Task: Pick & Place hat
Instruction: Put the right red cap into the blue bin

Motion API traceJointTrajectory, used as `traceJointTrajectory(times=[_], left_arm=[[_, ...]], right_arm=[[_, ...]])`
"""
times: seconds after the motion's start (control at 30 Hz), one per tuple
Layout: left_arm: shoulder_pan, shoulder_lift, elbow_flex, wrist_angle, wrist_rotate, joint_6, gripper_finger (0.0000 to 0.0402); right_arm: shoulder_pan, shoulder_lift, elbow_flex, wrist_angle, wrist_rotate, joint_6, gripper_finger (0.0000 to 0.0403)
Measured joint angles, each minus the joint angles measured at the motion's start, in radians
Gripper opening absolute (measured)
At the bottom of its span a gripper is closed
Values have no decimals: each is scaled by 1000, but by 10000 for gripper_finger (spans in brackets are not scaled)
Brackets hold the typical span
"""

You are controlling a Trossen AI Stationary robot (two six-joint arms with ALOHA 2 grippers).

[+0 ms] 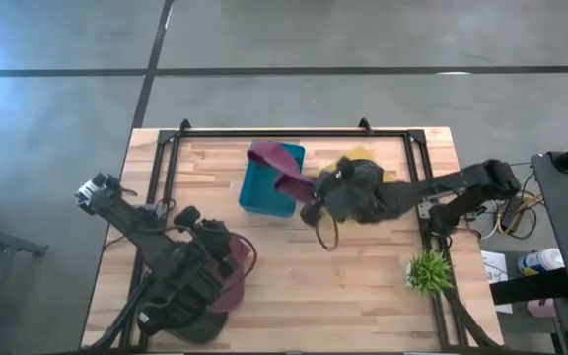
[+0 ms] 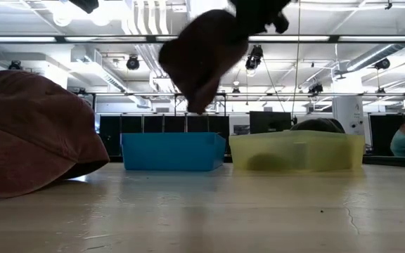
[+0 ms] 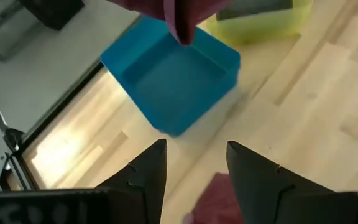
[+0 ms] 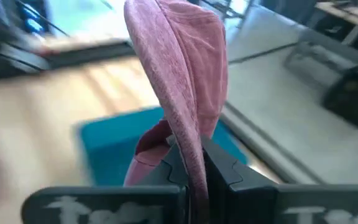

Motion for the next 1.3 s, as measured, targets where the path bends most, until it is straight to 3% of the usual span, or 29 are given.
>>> traceJointTrajectory(times=[0.2, 0.33, 0.43, 0.6, 0.87, 1.03, 1.2, 1.3], left_arm=[[0, -95, -41, 2, -65, 31, 161], [2, -230, -118, 41, -130, 46, 161], [8, -340, -187, 98, -167, 75, 161], [15, -490, -285, 212, -211, 174, 161], [55, -617, -353, 289, -266, 326, 161], [79, -658, -373, 290, -291, 372, 161], [82, -669, -374, 292, -292, 379, 161], [83, -666, -374, 292, -291, 378, 161]], right_arm=[[-146, 61, 8, 9, -51, -248, 13], [-187, 184, 88, 11, -59, -423, 13], [-203, 308, 197, -37, -43, -462, 13], [-208, 522, 446, -296, 54, -387, 13], [-199, 758, 812, -825, 70, -80, 13], [-169, 826, 965, -939, 113, -107, 13], [-135, 817, 1022, -978, 143, -100, 13], [-116, 771, 1036, -977, 77, -35, 13]])
